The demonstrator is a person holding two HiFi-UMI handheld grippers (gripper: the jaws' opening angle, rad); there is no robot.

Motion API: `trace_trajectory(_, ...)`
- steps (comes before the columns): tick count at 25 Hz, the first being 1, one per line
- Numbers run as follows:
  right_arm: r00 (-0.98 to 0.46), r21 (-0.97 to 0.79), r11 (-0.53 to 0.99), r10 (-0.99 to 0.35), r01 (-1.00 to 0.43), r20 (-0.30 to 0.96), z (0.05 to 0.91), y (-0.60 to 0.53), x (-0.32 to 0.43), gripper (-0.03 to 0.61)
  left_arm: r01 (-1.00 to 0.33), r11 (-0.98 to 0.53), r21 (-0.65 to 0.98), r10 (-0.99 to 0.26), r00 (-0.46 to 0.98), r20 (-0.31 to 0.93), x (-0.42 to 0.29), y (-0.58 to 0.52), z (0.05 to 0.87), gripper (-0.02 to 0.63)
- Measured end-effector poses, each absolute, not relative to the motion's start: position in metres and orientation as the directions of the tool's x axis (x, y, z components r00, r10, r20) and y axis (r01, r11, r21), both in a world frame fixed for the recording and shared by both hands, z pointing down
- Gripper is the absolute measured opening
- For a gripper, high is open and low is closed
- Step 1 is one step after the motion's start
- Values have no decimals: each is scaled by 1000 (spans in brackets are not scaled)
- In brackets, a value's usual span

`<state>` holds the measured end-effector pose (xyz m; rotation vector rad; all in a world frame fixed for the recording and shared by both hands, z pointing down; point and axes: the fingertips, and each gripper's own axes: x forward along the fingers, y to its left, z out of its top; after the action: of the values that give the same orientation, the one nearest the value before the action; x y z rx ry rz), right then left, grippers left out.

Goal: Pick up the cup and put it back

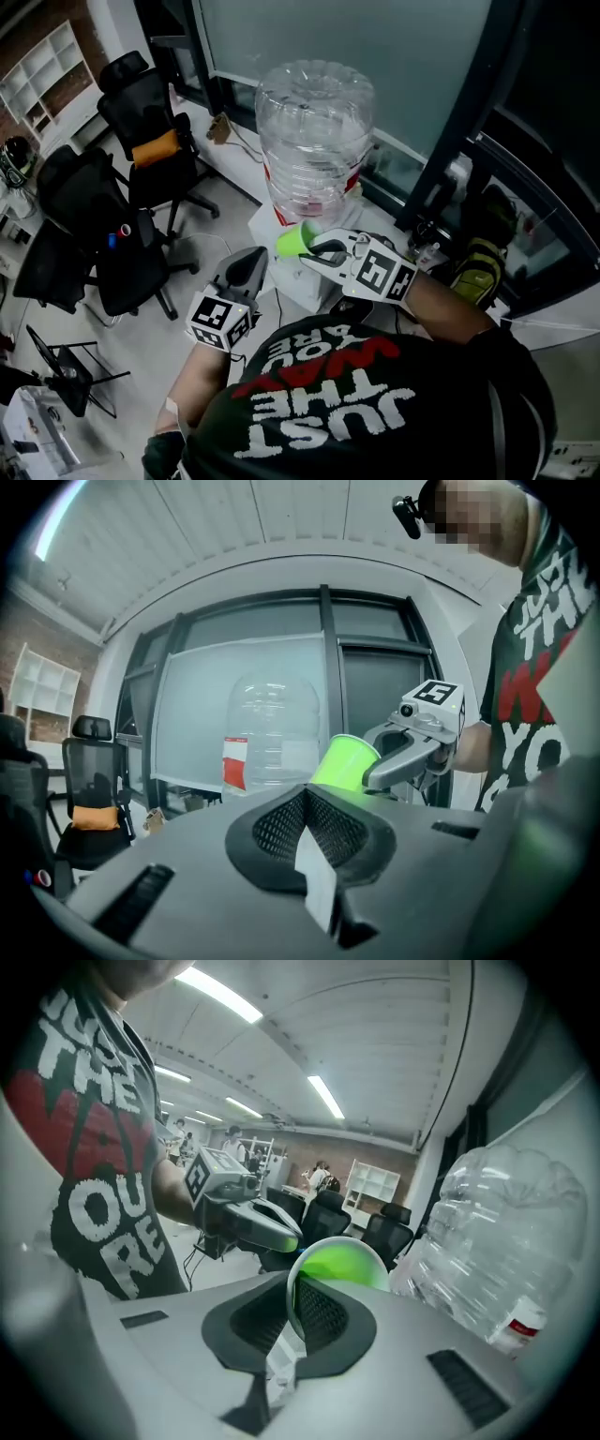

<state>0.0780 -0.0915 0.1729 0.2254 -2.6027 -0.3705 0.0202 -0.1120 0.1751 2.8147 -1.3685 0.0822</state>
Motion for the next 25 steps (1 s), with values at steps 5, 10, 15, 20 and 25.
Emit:
trace_trajectory(5, -876, 324, 941, -240, -103, 419, 152, -89, 82, 38, -794, -608, -17, -794, 608, 25, 15, -111, 157, 0)
trace_trajectory(10, -876, 334, 936, -248, -108, 413, 151, -85, 81, 38, -790, -613, -19, -790, 612, 20, 14, -106, 152, 0)
trace_trajectory(15, -876, 335, 937, -243, -101, 417, 154, -84, 80, 38, -796, -605, -7, -796, 605, 22, 10, -104, 155, 0)
trace_trajectory(20, -875, 334, 938, -236, -91, 423, 155, -80, 79, 38, -802, -597, 4, -802, 597, 19, 8, -101, 157, 0)
trace_trajectory(25, -869, 328, 942, -222, -73, 443, 160, -78, 75, 38, -805, -593, 25, -804, 594, 21, 7, -100, 165, 0)
